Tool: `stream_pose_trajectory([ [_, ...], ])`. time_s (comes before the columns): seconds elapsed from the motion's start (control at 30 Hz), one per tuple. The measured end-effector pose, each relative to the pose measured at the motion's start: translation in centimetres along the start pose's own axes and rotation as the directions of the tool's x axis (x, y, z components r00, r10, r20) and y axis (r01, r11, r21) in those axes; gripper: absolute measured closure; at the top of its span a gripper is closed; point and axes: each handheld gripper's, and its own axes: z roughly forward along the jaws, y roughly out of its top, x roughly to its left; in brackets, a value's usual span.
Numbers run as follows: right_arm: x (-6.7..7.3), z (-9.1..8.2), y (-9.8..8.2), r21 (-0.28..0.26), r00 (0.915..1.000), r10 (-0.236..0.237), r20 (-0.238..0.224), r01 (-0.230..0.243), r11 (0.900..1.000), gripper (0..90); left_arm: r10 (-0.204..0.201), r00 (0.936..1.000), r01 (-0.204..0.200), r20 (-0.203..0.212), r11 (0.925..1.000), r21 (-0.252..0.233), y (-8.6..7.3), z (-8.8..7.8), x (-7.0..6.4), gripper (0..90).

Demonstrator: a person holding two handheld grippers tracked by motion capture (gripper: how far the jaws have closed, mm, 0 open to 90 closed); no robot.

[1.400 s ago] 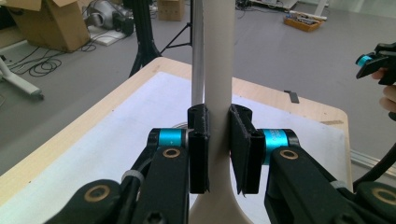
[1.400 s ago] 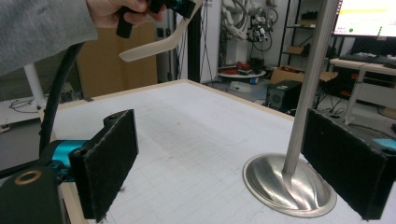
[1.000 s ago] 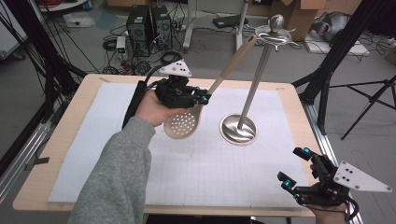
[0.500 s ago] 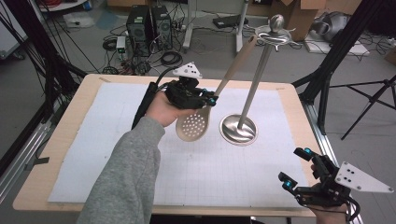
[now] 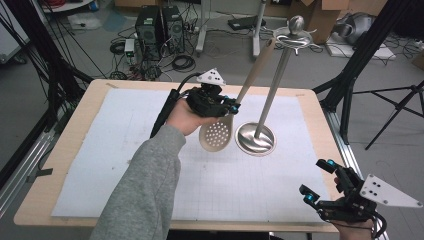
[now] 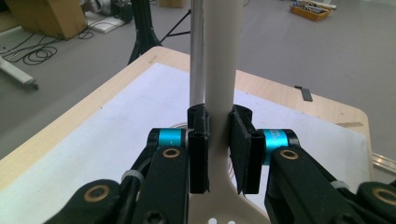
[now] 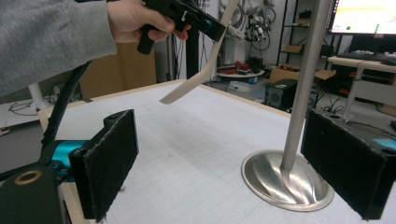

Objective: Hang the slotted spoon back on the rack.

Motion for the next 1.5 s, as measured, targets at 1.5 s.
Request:
stream_pose_trajectory([
  [1.5,1.0,-2.0,-0.3,0.005,0.9988,0.003,0.048,-0.003,1.0,10.1,-0.028,0.9992,0.027,-0.029,0.9994,-0.02,0.3,4.0,-0.9,71.2],
])
